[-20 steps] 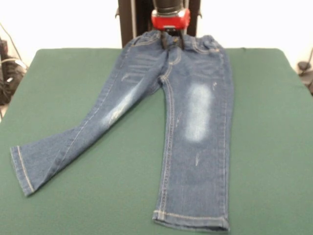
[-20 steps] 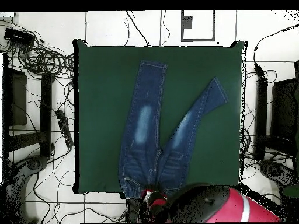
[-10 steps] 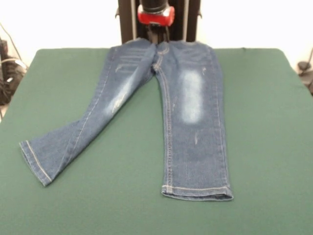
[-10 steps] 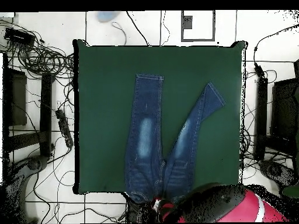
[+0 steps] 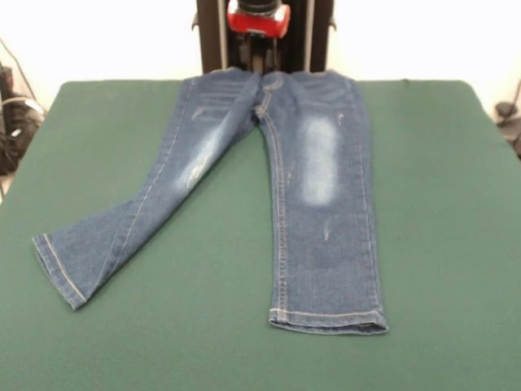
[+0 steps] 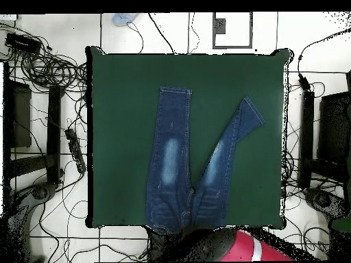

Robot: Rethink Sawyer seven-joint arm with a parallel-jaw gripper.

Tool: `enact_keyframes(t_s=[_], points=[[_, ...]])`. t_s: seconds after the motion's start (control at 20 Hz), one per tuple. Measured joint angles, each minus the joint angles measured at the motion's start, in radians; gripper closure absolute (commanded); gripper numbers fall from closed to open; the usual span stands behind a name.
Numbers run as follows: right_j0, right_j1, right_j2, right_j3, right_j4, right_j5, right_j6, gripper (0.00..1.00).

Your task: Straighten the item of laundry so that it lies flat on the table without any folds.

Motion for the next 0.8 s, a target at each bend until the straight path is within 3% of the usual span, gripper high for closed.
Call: enact_keyframes(t_s=[0.35,0.8], points=[[-0.1,-0.252,0.131,0.009,0.064,0.225,0.0,0.0],[-0.099,-0.412,0.228,-0.03,0.187,0.477,0.0,0.0]])
